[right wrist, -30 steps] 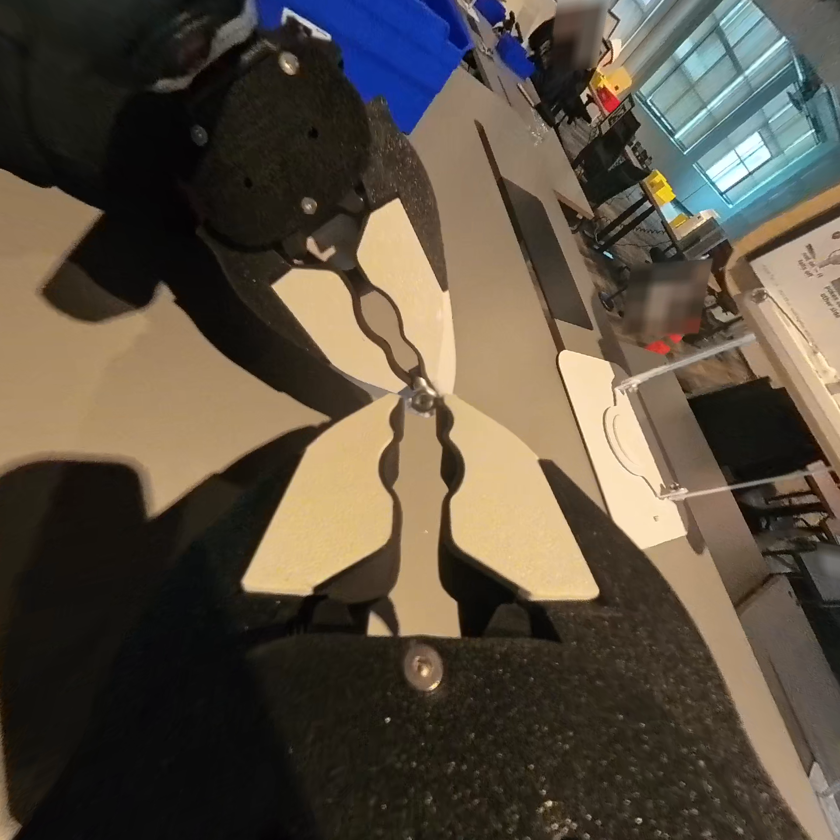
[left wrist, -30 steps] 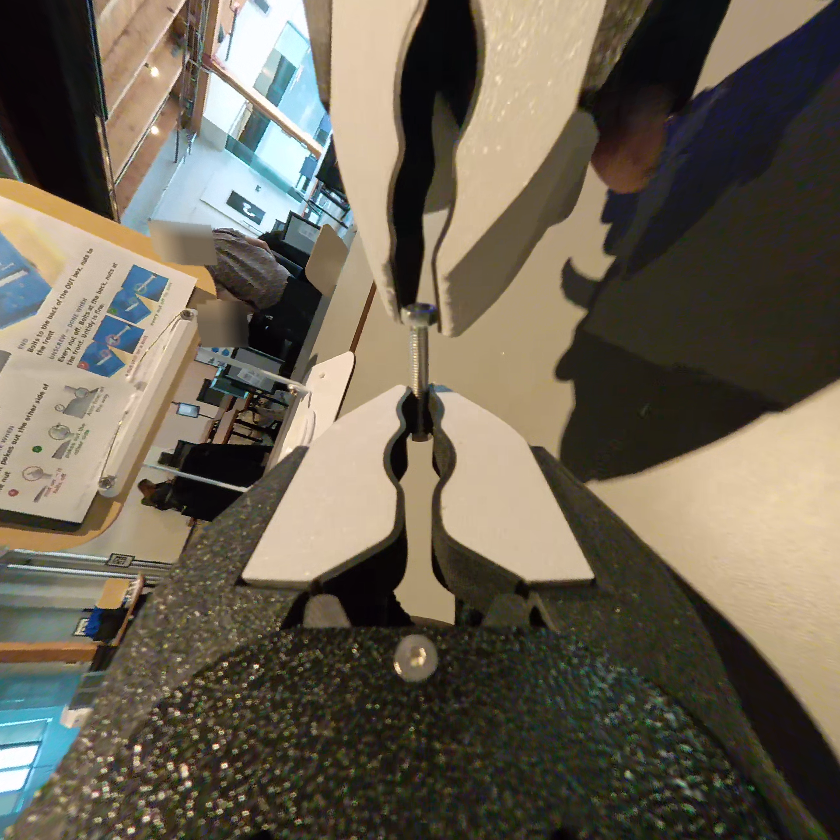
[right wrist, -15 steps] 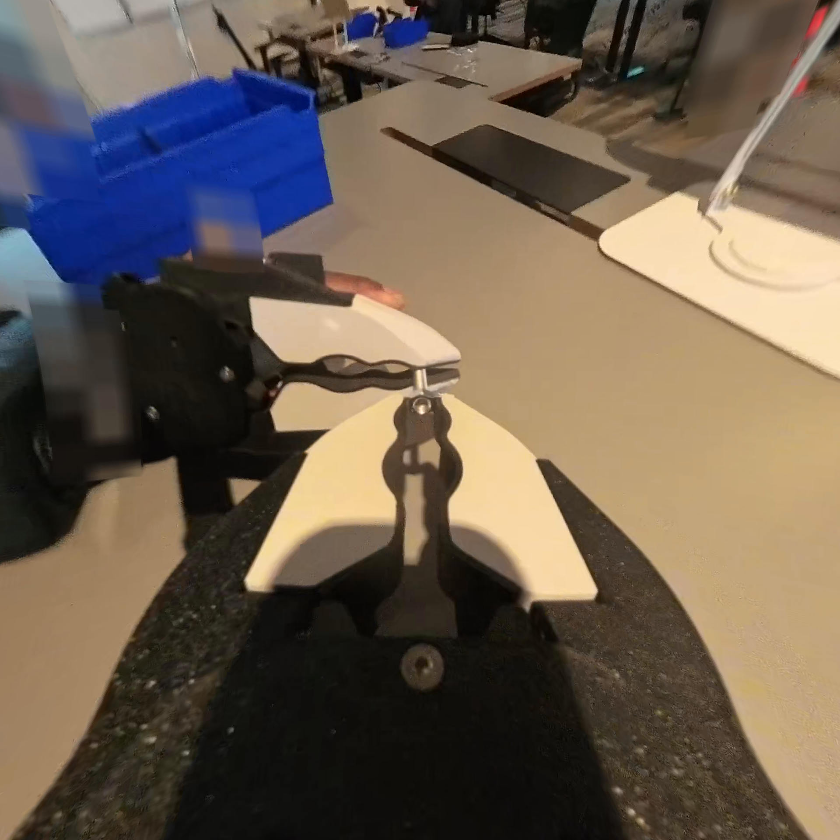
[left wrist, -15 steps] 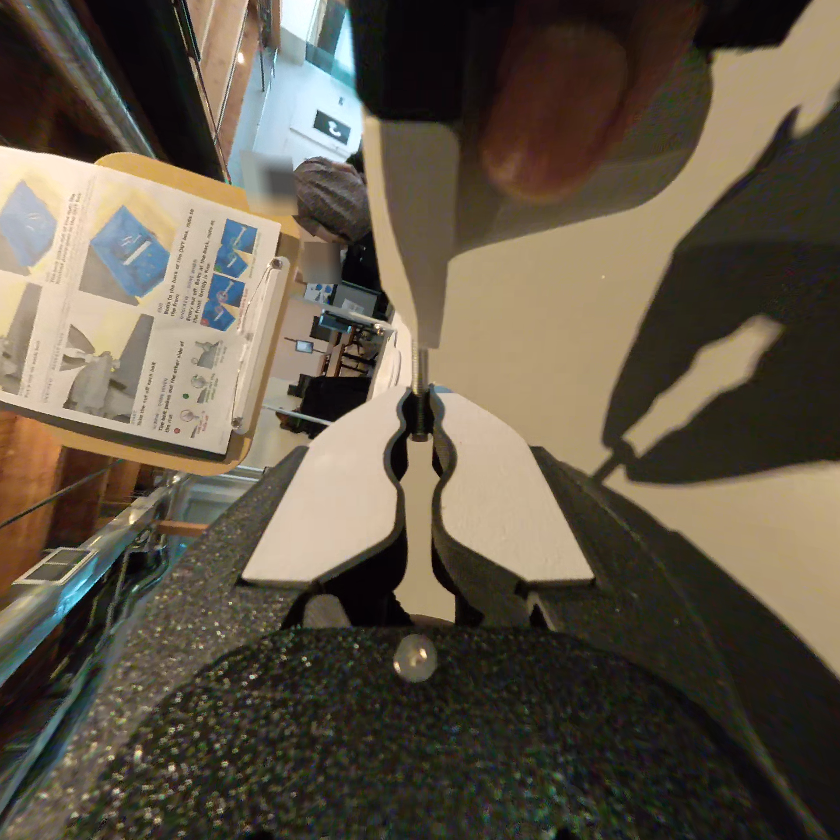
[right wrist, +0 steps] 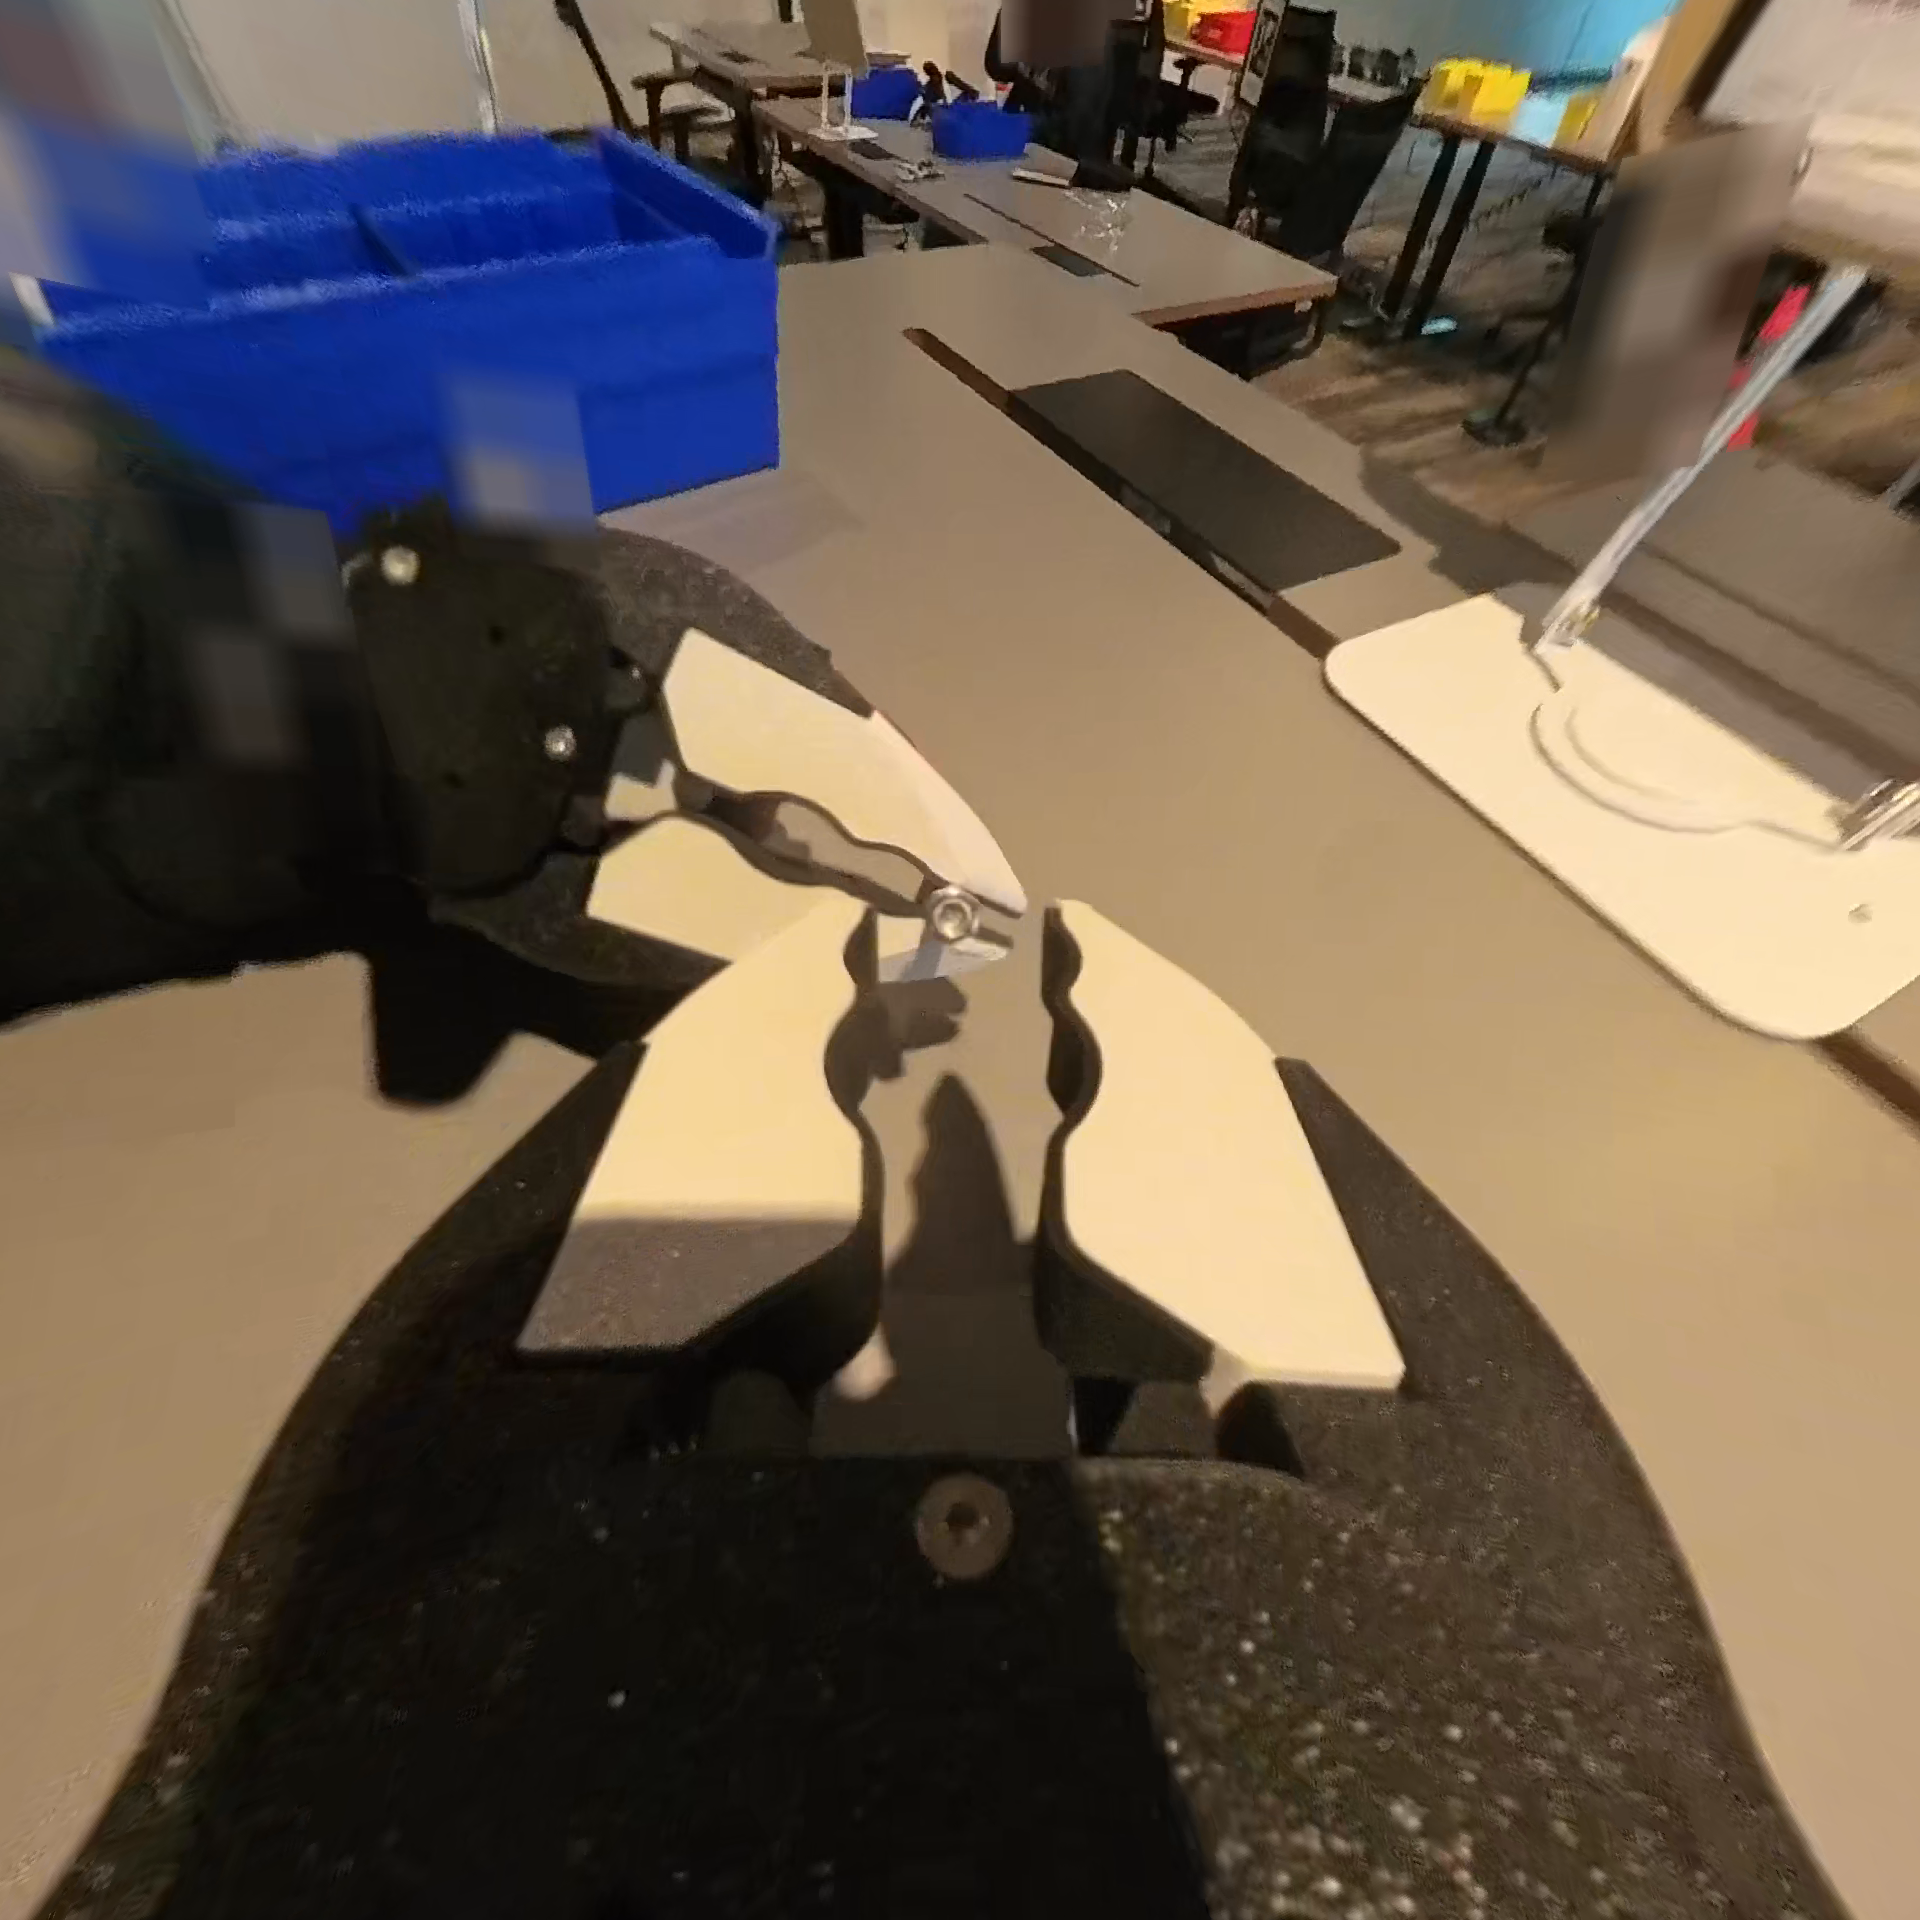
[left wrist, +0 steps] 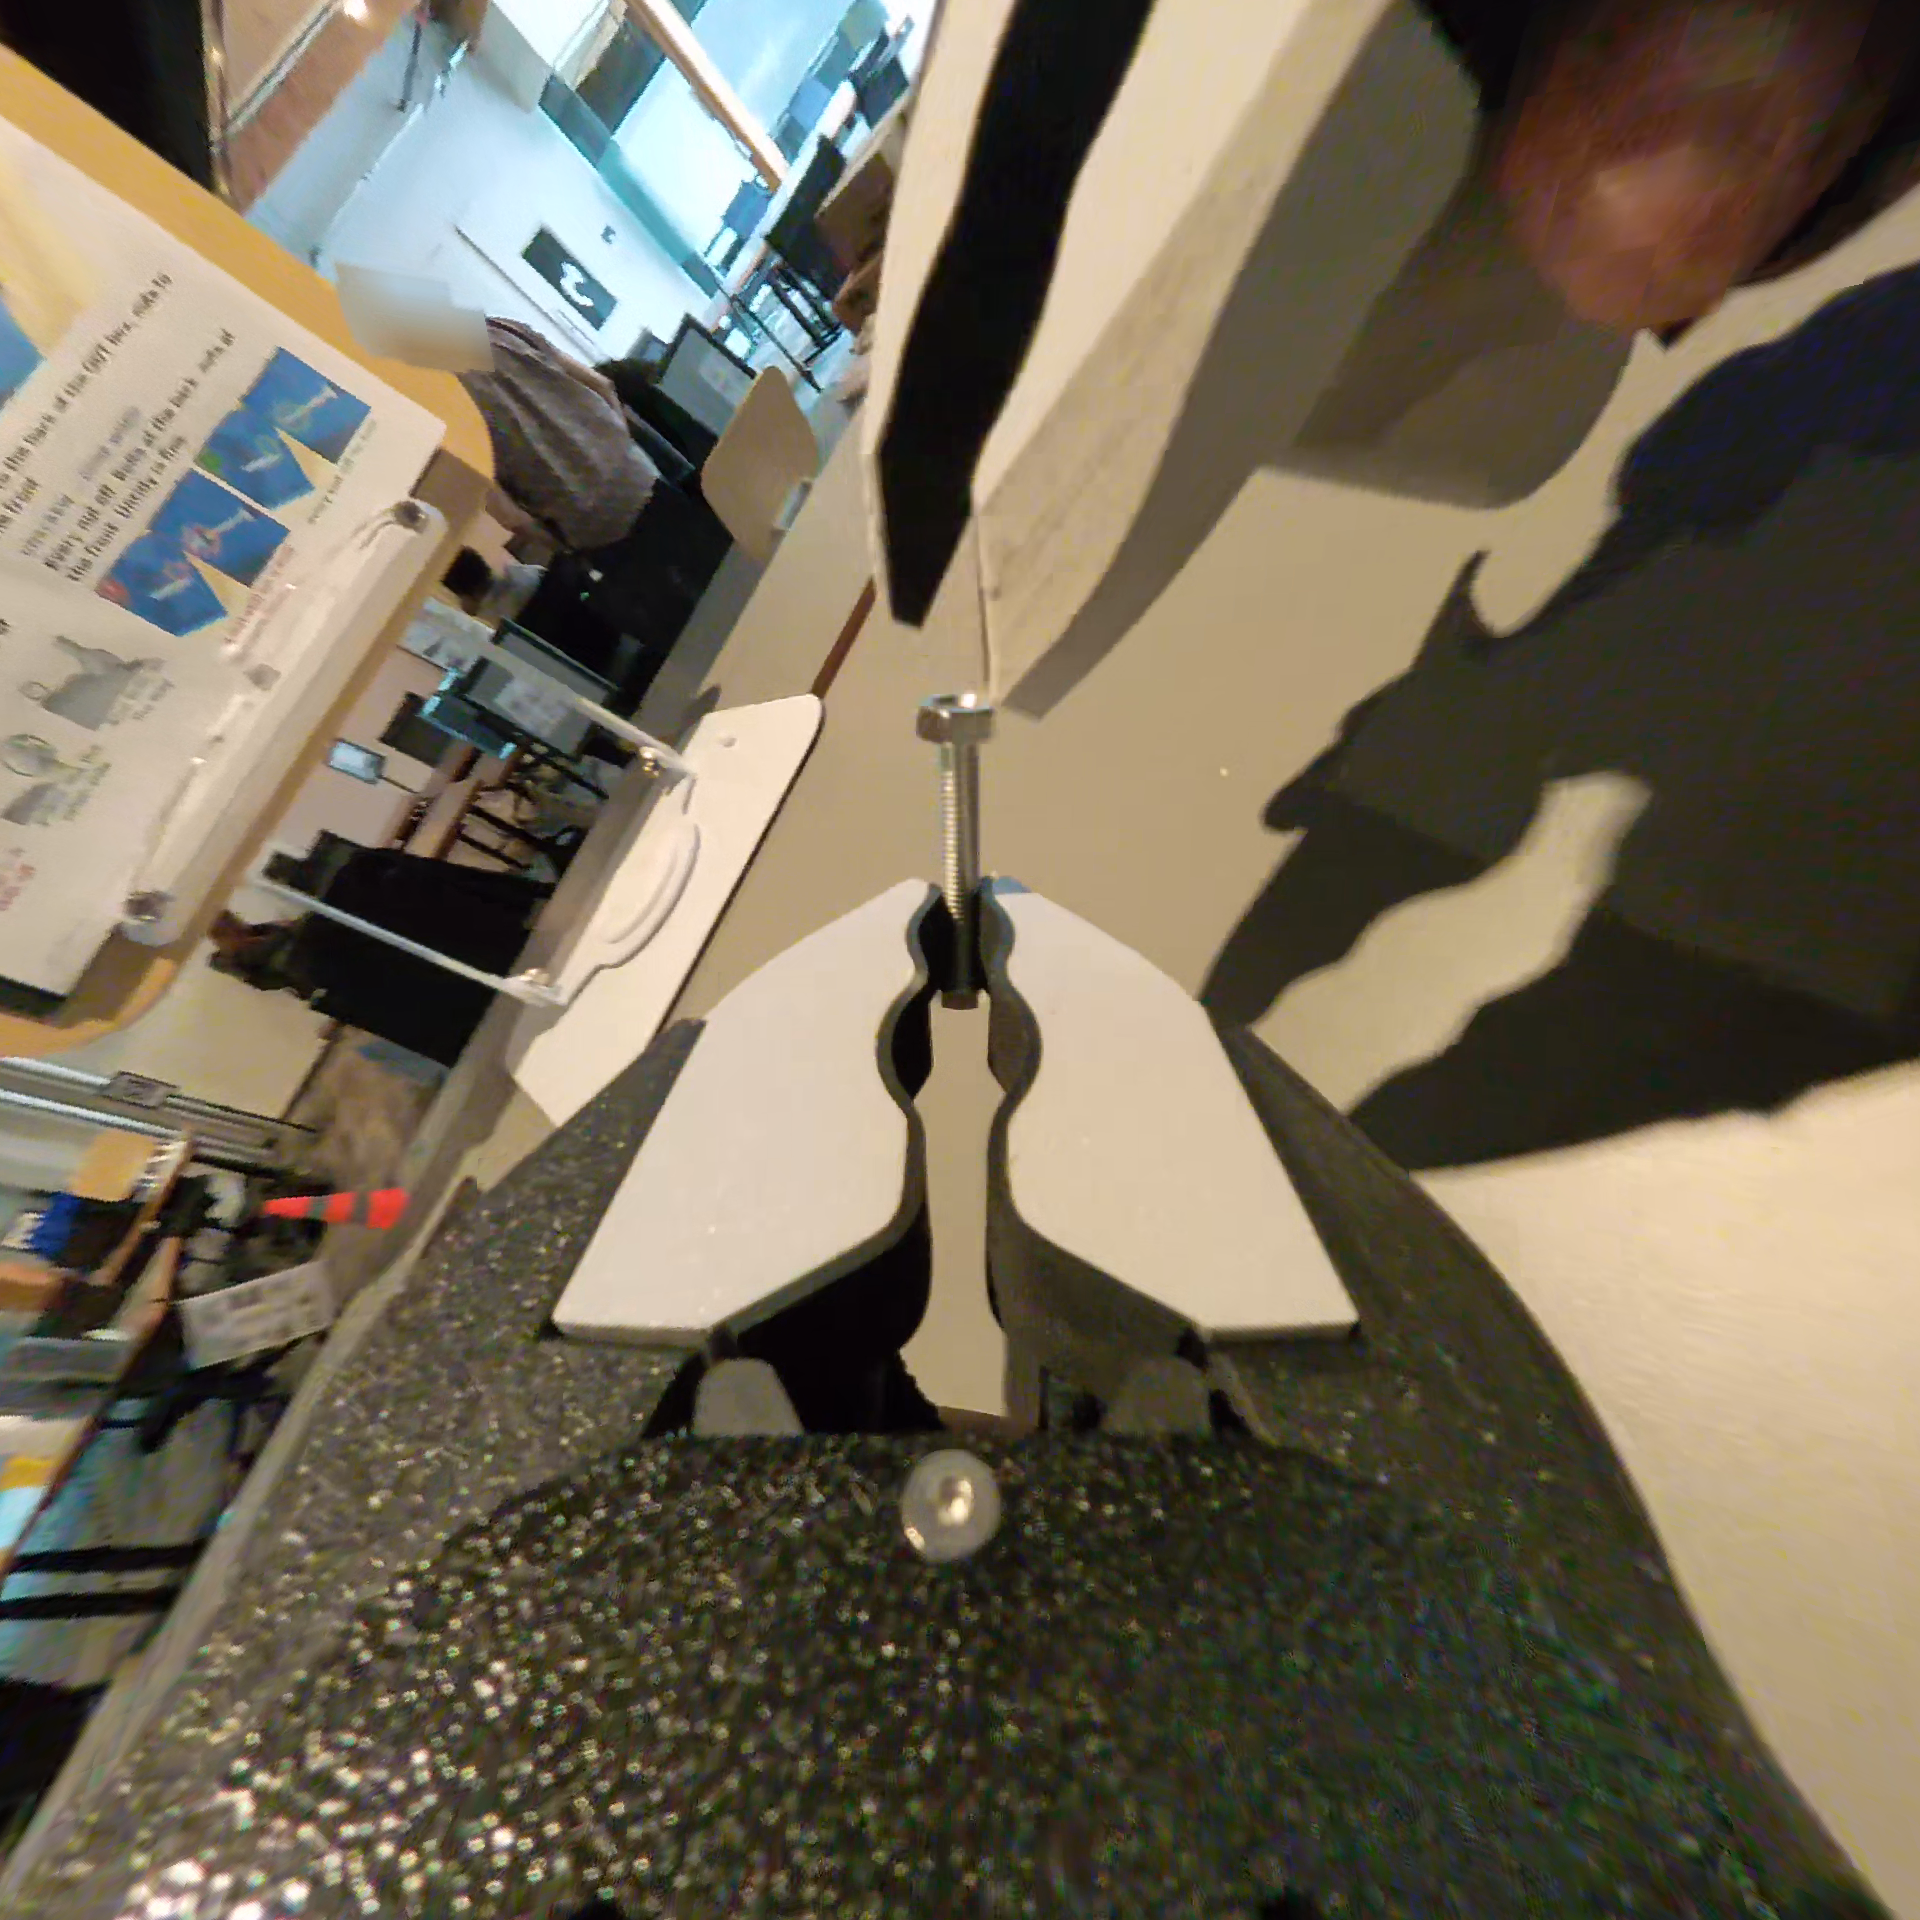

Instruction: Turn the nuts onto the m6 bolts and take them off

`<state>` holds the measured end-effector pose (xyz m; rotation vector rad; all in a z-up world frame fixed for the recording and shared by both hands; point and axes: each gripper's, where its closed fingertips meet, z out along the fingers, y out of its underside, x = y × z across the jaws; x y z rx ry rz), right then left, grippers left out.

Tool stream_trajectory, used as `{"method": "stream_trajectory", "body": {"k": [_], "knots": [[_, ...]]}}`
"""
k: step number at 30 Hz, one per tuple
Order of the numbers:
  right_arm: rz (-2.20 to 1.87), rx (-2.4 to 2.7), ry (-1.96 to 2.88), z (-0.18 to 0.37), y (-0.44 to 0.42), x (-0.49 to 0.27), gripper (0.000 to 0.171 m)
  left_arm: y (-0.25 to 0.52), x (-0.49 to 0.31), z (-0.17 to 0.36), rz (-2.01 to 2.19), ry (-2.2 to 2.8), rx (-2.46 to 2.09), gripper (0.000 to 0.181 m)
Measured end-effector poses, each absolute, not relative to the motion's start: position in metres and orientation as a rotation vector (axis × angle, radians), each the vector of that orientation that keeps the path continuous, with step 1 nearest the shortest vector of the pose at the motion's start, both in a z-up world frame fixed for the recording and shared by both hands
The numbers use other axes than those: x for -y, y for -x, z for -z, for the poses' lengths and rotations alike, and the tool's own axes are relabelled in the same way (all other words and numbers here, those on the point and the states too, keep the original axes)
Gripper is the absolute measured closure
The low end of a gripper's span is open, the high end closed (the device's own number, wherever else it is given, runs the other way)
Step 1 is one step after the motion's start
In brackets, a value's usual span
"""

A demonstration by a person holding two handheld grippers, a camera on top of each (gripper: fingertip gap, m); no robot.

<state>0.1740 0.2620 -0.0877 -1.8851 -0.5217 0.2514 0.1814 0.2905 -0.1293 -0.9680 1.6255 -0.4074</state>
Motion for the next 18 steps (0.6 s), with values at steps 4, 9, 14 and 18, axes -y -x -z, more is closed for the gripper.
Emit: {"method": "stream_trajectory", "body": {"k": [4,9,14,18], "knots": [[-0.008,0.853,1.848,0.096,-0.172,-0.248,0.145,-0.180,-0.282,0.135,0.434,0.914,-1.708,0.176],[0.122,1.023,1.816,0.108,-0.166,-0.242,0.146,-0.178,-0.273,0.144,0.426,0.856,-1.802,0.176],[0.191,1.075,1.815,0.113,-0.167,-0.242,0.147,-0.176,-0.268,0.149,0.433,0.824,-1.850,0.176],[0.180,1.075,1.843,0.118,-0.165,-0.243,0.160,-0.177,-0.268,0.148,0.392,0.803,-1.850,0.176]]}}
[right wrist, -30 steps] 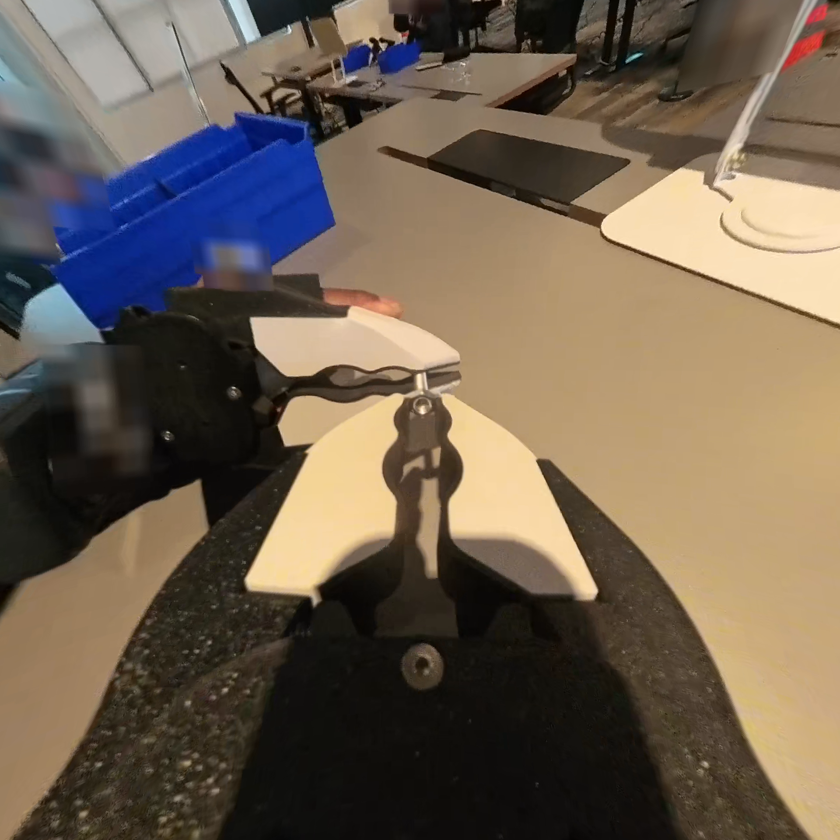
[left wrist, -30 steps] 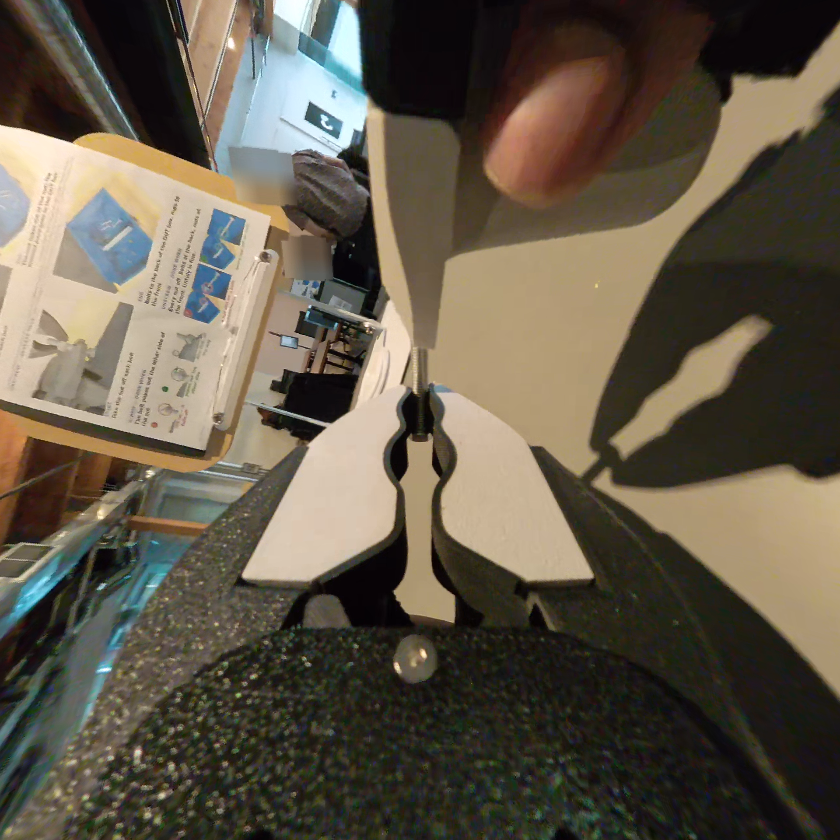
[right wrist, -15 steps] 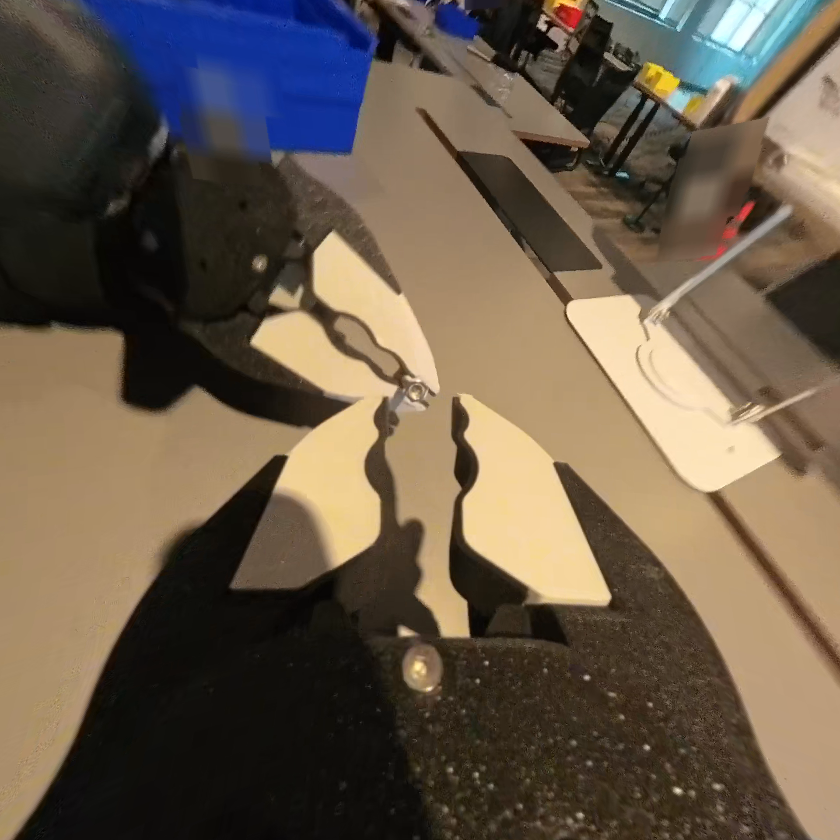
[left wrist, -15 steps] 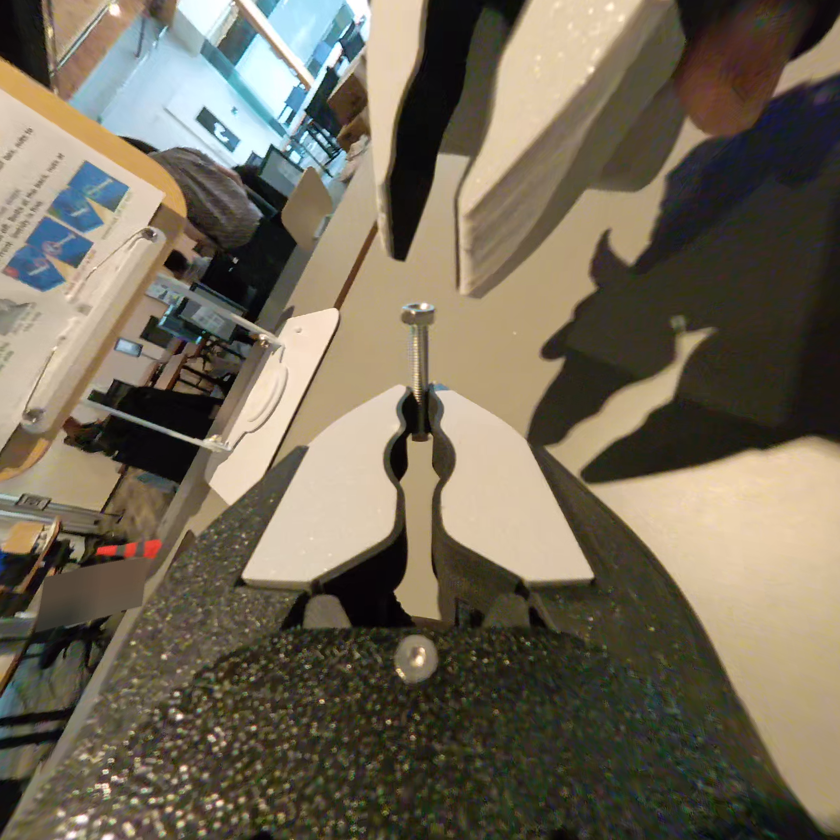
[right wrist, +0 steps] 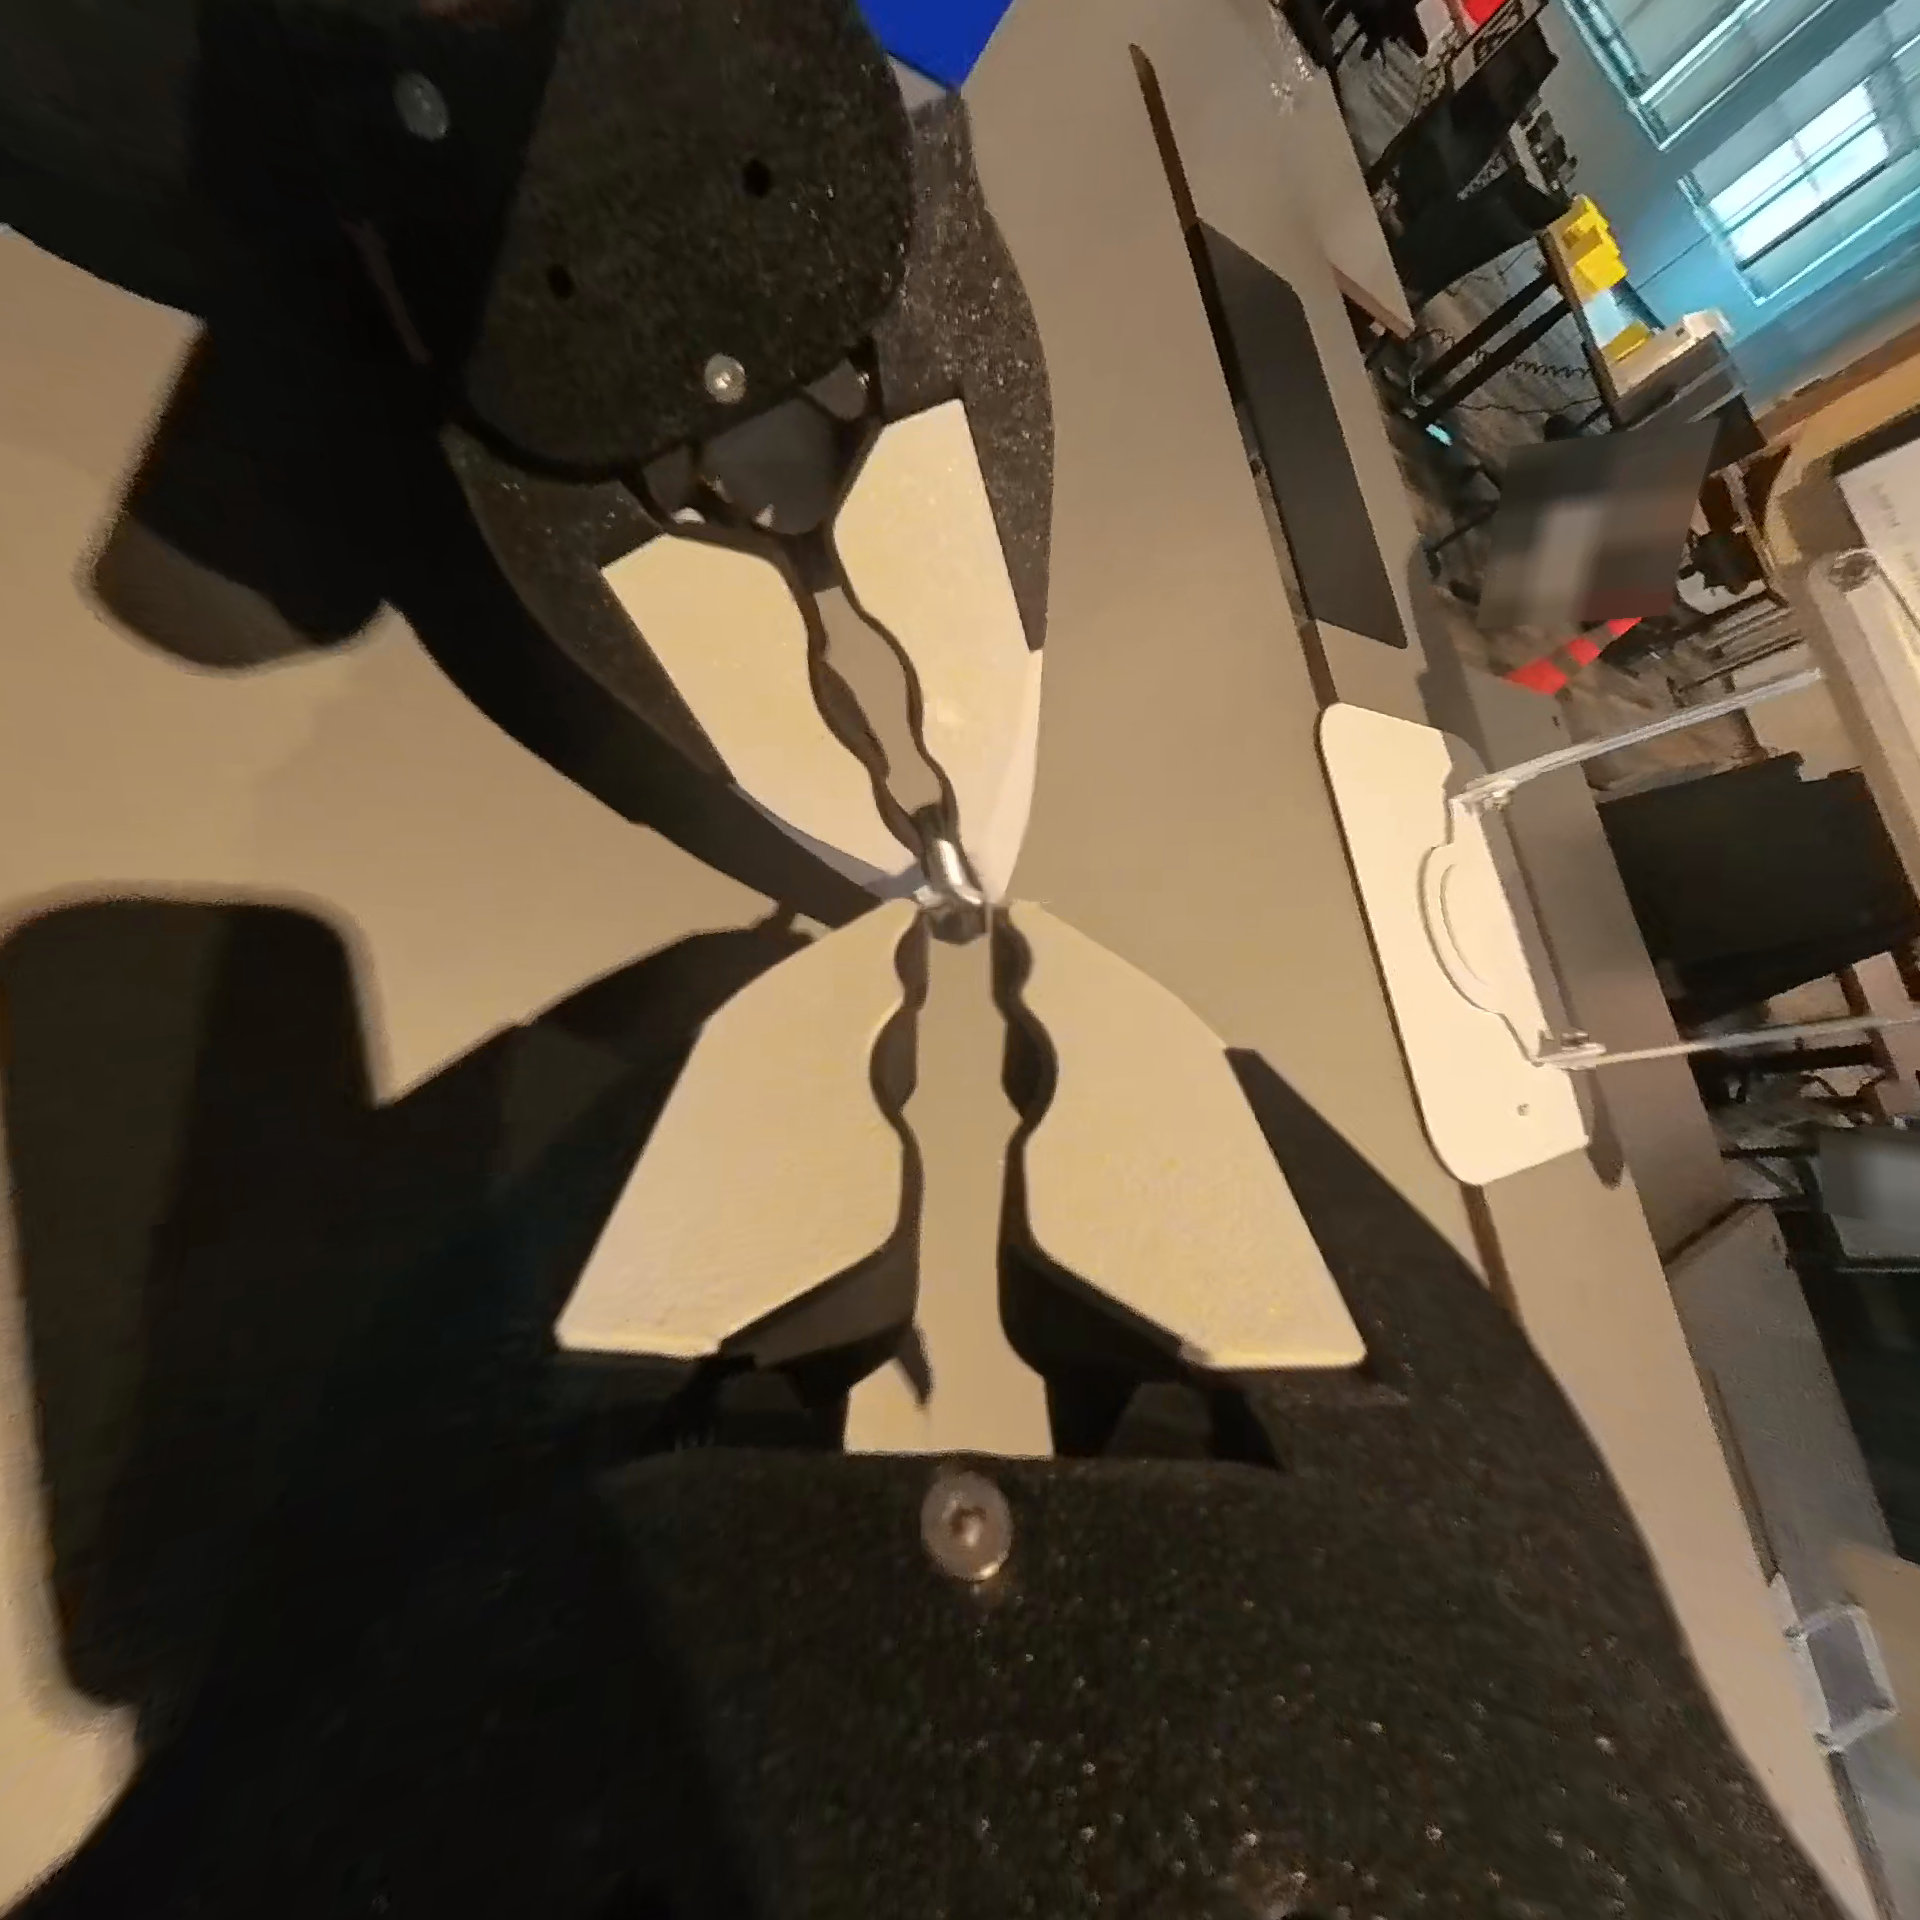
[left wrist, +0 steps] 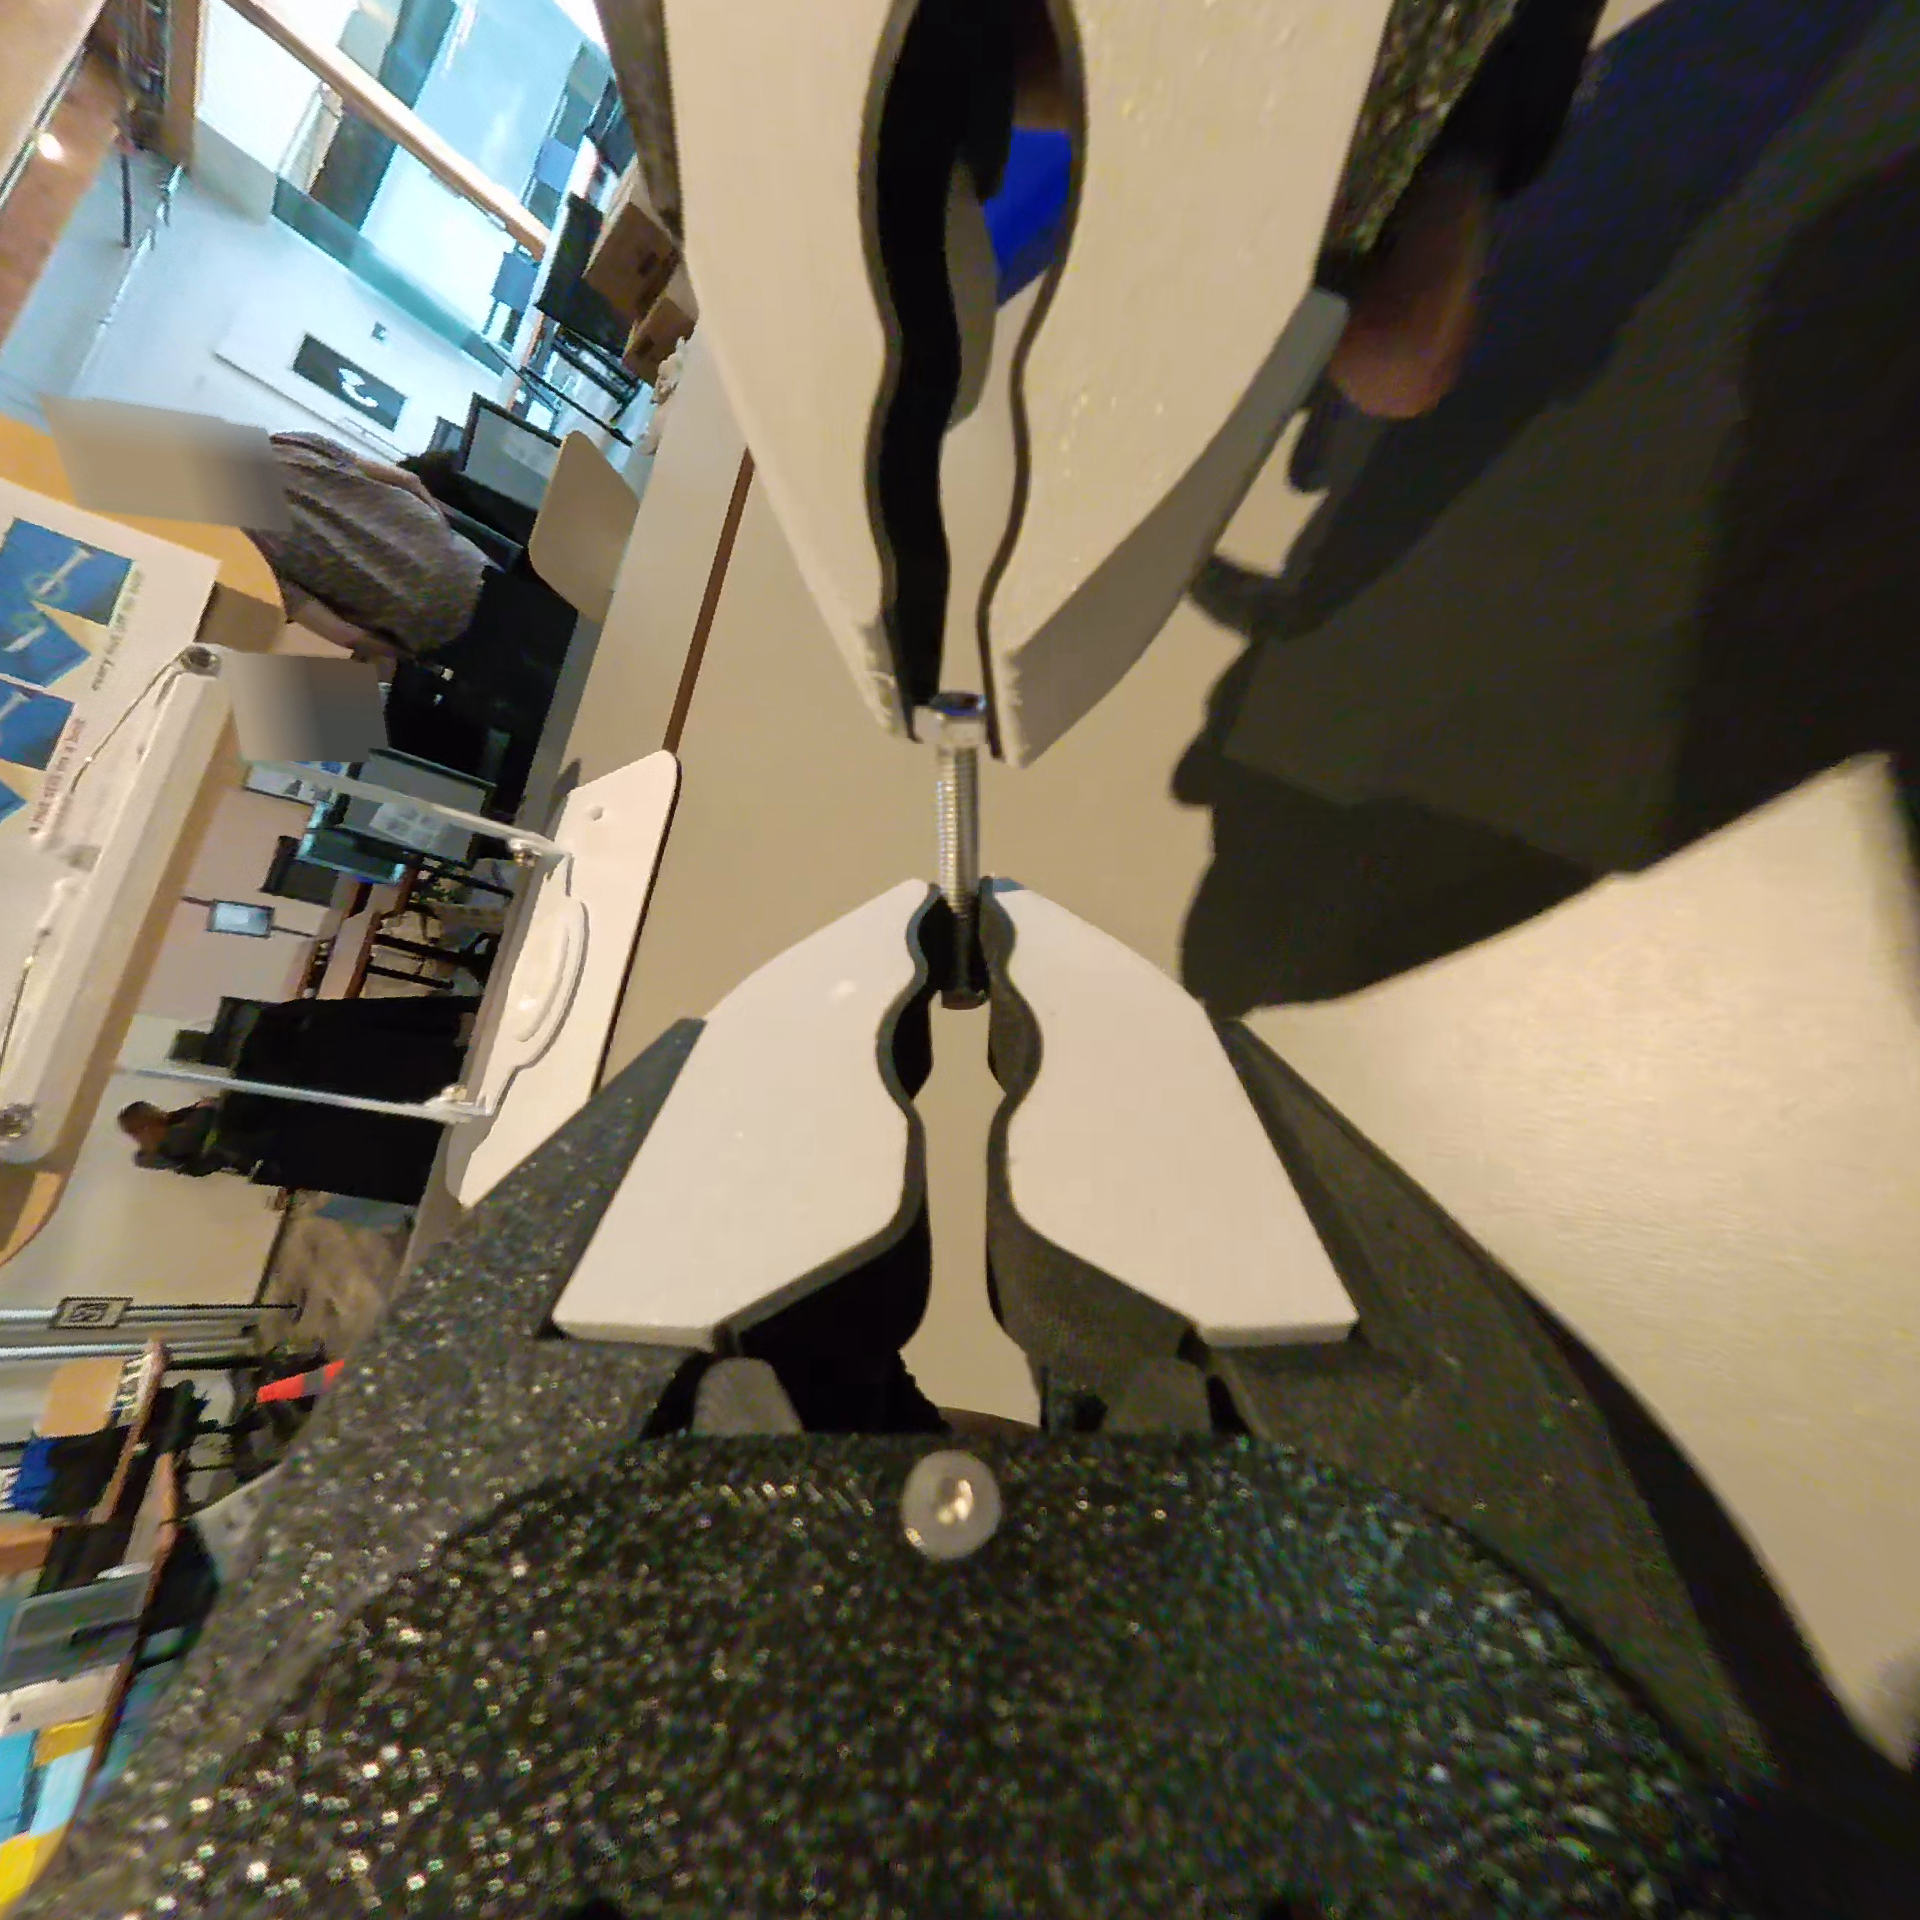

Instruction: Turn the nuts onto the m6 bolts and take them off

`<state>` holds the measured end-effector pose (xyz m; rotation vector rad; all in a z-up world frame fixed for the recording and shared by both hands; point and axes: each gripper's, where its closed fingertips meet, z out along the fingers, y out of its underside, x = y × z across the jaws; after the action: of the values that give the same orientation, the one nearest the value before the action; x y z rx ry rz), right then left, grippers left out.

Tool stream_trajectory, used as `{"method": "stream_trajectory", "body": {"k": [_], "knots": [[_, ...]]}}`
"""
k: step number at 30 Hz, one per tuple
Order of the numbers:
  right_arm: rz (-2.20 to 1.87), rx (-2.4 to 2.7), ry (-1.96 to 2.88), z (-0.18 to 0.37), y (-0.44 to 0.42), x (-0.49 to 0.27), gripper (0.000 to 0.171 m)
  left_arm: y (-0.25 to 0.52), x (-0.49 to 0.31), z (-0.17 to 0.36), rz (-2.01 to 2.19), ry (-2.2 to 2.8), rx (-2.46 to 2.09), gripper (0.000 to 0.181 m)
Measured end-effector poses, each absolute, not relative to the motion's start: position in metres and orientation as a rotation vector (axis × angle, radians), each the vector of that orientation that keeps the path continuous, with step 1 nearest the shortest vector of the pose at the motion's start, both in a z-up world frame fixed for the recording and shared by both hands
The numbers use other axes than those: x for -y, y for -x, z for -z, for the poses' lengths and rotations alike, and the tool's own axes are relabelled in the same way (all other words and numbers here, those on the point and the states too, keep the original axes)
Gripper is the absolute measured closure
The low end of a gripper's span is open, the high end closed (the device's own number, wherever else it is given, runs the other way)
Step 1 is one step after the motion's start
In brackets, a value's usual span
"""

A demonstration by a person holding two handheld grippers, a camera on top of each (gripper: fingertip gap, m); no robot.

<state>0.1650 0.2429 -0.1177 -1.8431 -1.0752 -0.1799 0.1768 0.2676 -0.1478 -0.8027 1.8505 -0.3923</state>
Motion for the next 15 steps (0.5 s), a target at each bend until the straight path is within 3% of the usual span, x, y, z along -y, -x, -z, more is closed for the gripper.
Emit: {"method": "stream_trajectory", "body": {"k": [5,9,15], "knots": [[0.074,0.892,1.975,0.120,-0.168,-0.251,0.161,-0.178,-0.283,0.143,0.176,0.770,-1.802,0.176],[-0.236,0.500,2.095,0.120,-0.169,-0.260,0.161,-0.178,-0.296,0.137,0.009,0.749,-1.743,0.176],[-0.465,0.339,2.036,0.112,-0.170,-0.263,0.155,-0.181,-0.295,0.132,0.044,0.790,-1.703,0.176]]}}
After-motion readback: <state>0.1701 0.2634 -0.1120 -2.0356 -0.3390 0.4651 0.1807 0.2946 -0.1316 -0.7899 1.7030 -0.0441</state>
